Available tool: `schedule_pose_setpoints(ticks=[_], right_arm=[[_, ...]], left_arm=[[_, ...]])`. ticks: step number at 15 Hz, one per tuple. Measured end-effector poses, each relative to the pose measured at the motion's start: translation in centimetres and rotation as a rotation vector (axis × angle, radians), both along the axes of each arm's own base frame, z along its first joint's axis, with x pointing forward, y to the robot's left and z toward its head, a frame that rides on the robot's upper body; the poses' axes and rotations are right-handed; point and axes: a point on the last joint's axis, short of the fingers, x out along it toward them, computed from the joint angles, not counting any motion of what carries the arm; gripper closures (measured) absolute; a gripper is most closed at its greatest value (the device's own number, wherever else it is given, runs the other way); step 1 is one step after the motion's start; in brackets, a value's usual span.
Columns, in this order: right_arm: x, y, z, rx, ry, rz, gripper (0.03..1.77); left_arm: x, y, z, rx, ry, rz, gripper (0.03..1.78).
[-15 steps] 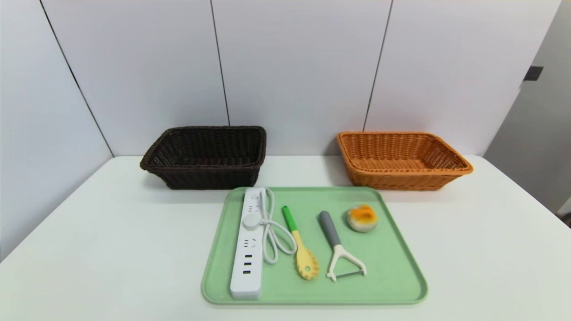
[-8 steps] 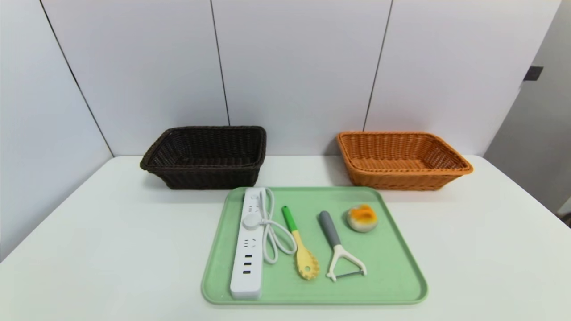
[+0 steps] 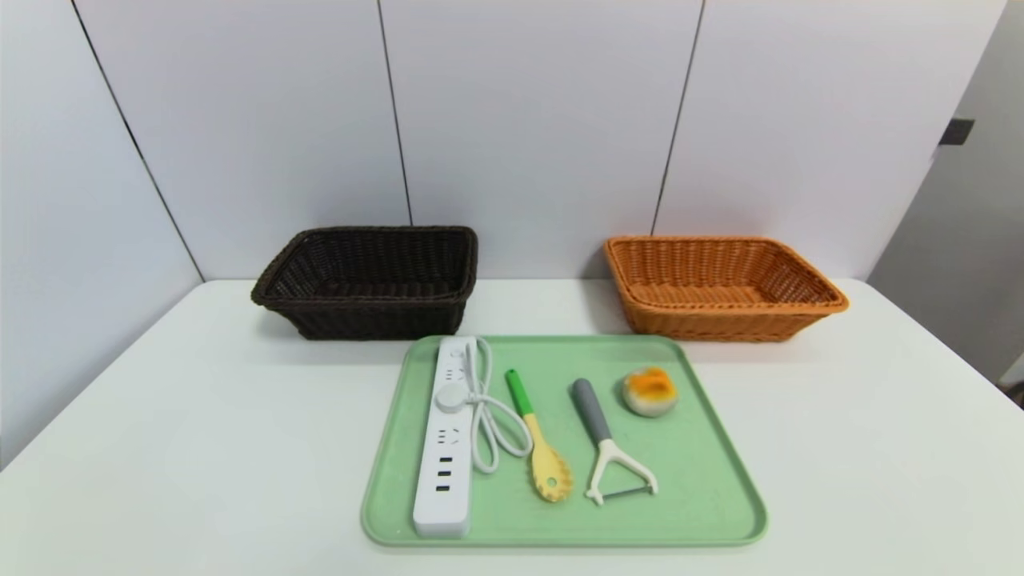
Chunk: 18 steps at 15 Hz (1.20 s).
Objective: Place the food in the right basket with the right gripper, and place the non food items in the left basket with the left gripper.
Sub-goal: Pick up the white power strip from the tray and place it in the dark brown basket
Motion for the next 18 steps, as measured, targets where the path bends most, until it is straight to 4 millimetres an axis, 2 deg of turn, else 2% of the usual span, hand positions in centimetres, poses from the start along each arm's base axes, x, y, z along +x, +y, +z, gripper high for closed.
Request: schedule_pose_setpoints(ticks=[4,7,12,15,18], right_arm=[[-1.1,0.0,2.9,0.000,0.022,0.002,0.10],[-0.8,0.0,5.8,0.000,0.080,0.007,0.10],[3.0,0.0,11.8,0.031,0.284,0.019,0.10],[6.4,0.2,16.2,0.040,0.418,0.045,0.10],[10.3,0.4,18.6,0.045,0.561,0.094,0.10]], left_arm=[[-0.5,0.0,3.3,-0.020,0.133,-0.012,0.12],[1.1,0.0,6.7,-0.051,0.226,-0.007,0.12],[7.1,0.1,13.6,-0.058,0.352,-0.004,0.12],[11.9,-0.1,17.3,-0.047,0.392,-0.048,0.12],[16.5,-1.4,19.8,-0.051,0.467,-0.129,0.12]])
